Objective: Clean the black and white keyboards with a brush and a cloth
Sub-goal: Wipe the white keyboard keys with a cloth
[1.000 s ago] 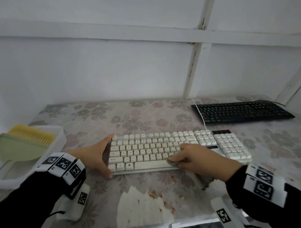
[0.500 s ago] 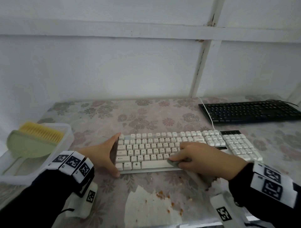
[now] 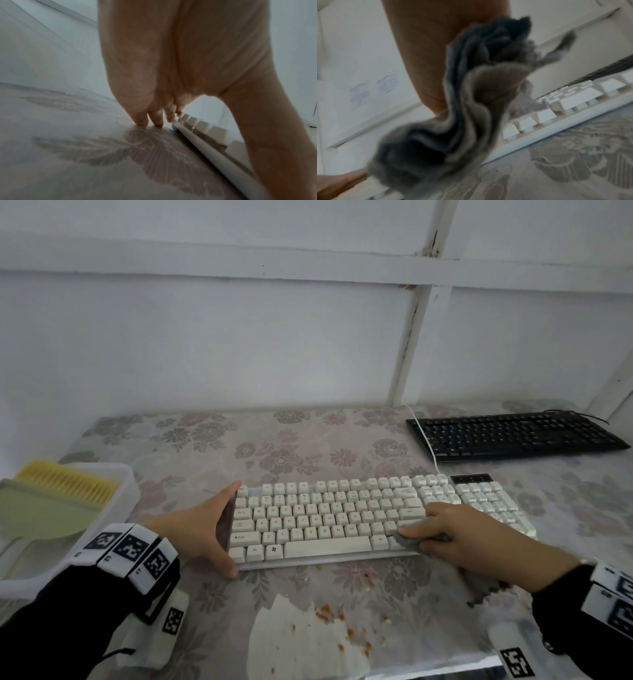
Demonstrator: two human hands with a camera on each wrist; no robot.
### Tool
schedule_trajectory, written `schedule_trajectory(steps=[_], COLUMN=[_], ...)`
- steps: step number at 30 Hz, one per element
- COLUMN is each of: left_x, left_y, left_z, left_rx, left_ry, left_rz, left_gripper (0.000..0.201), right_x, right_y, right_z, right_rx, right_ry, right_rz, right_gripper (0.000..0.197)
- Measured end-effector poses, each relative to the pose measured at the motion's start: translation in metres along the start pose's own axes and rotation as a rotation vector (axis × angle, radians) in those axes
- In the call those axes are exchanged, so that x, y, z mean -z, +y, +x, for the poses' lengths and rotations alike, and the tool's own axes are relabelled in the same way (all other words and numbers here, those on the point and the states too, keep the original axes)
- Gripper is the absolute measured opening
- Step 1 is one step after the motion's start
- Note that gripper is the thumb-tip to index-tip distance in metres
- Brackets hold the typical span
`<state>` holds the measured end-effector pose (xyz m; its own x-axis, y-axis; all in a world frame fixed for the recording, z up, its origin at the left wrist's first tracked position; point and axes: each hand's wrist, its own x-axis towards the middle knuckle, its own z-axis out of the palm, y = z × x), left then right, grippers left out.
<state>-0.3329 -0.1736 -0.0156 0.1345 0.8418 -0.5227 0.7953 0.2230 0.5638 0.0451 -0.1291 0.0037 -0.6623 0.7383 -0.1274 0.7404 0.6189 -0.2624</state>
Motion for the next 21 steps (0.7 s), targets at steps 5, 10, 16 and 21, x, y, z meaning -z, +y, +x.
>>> schedule_trajectory(steps=[5, 10, 16, 21], left_x=[0.000, 0.000, 0.001, 0.001], left_y=[-0.002, -0.001, -0.004, -0.005], left_z=[0.000, 0.001, 0.002, 0.002], left_rx=[0.002, 0.007, 0.006, -0.017], left_ry=[0.011, 0.001, 0.005, 0.000], left_rz=[0.011, -0.008, 0.015, -0.029], left_gripper=[0.158, 0.156, 0.160, 0.168], right_x=[0.003, 0.009, 0.023, -0.008], right_y=[0.014, 0.027, 0.021, -0.026], right_z=[-0.010, -0.011, -0.009, 0.015], right_rx=[-0.063, -0.124, -0.132, 0.050], right_ry=[-0.015, -0.028, 0.071, 0.029], right_rz=[0.005, 0.033, 0.092, 0.031], right_gripper=[0.031, 0.041, 0.032, 0.032])
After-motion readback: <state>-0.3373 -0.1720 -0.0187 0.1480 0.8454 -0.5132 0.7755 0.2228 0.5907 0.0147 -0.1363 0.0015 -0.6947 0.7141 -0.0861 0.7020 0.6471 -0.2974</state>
